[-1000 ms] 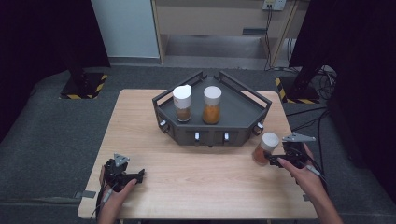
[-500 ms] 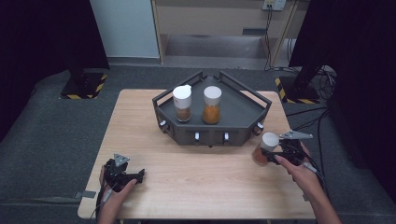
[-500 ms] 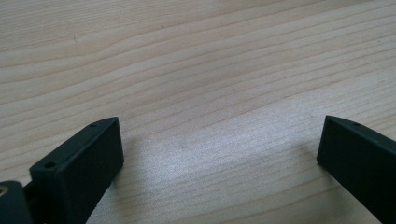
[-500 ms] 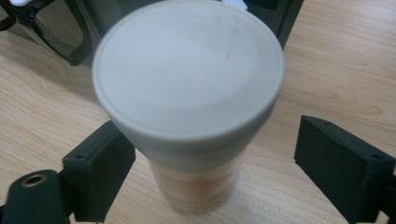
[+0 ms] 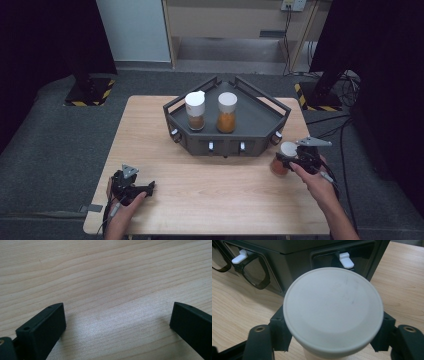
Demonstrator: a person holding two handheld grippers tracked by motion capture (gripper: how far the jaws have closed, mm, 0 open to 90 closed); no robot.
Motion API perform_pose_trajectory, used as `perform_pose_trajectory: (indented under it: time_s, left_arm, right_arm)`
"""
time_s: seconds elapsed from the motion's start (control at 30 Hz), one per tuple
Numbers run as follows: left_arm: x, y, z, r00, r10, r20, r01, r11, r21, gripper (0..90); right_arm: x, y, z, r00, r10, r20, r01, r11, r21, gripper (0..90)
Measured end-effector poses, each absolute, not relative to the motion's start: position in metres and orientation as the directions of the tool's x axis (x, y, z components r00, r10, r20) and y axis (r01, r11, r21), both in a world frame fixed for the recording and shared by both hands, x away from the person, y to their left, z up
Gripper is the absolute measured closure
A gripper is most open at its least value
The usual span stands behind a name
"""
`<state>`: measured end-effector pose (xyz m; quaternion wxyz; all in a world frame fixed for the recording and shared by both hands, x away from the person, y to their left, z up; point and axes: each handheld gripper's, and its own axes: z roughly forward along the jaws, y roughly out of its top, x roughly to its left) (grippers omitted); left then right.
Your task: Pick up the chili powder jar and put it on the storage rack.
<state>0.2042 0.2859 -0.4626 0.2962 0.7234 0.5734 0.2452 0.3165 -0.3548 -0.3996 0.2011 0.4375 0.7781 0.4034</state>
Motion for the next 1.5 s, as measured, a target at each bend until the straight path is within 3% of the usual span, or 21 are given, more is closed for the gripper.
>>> perform_pose_trajectory:
  time_s: [0.37, 1.5]
  left_arm:
    - [0.204, 0.285, -0.463, 0.219, 0.976, 0.015, 0.685, -0.165, 0.710, 0.0]
    - [0.204, 0.284, -0.463, 0.214, 0.977, 0.015, 0.686, -0.161, 0.710, 0.0]
  right_arm:
    - [0.314, -0.352, -0.391, -0.505, 0.861, 0.057, 0.550, 0.271, 0.790, 33.8]
    - [0.293, -0.339, -0.341, -0.586, 0.810, 0.015, 0.514, 0.357, 0.780, 33.9]
